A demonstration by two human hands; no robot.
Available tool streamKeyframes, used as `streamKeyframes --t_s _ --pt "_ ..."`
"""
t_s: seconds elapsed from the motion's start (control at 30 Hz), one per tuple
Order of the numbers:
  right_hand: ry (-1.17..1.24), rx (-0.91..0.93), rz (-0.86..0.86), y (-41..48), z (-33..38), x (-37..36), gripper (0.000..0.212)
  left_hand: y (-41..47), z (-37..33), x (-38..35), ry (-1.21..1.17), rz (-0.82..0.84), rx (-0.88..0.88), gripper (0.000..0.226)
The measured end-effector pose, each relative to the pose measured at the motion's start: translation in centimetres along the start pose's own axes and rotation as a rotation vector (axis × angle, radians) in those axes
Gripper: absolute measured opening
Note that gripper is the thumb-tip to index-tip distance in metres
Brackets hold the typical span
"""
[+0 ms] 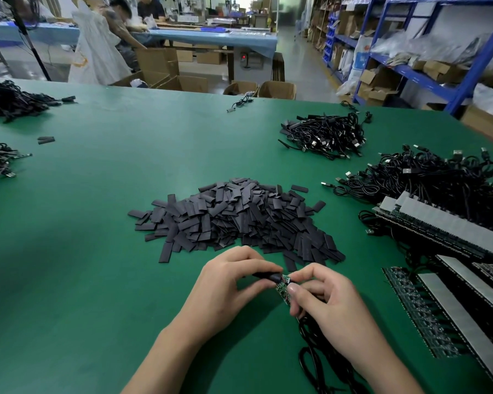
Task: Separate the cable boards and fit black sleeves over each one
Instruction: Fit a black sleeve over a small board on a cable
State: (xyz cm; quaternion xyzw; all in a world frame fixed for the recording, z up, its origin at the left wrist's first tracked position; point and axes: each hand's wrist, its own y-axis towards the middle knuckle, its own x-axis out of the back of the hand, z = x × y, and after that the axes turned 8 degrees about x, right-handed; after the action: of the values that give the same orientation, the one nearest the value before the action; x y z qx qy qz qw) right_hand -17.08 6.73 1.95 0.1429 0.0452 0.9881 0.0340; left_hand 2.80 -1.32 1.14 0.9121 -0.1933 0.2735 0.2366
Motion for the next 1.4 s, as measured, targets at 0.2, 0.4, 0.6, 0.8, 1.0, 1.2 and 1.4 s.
streamKeyframes --t_s 0.2,0.4,0.6,0.8,1.0,1.2,1.4 --pt "-0.173 0.056 -0.059 -0.1 -0.5 -0.2 0.016 0.0 -0.2 0.0 0.049 0.004 -0.016 0.021" --pt "-0.337 0.133 -0.123 -0.2 -0.2 -0.5 0.013 0.0 -0.4 0.1 0.073 0.004 -0.008 0.019" --pt "-0.507 0.179 -0.116 -0.4 0.0 -0.2 0.006 -0.1 -0.5 0.2 0.113 0.026 -0.001 0.020" --pt "-0.701 0.225 -0.157 -0.6 0.6 -0.2 0.007 -0.1 -0.6 0.1 0.117 0.040 0.024 0.019" --pt "-0.594 0.192 -0.138 -0.5 0.1 -0.2 0.009 0.0 -0.6 0.1 0.102 0.027 0.008 0.019" --pt "-0.365 0.149 -0.129 -0.3 -0.1 -0.3 0.009 -0.1 -0.9 0.0 0.056 0.031 -0.019 0.019" --pt "-0.273 0.084 -0.089 -0.2 0.0 -0.1 0.007 -0.1 -0.9 -0.1 0.028 0.026 -0.026 0.019"
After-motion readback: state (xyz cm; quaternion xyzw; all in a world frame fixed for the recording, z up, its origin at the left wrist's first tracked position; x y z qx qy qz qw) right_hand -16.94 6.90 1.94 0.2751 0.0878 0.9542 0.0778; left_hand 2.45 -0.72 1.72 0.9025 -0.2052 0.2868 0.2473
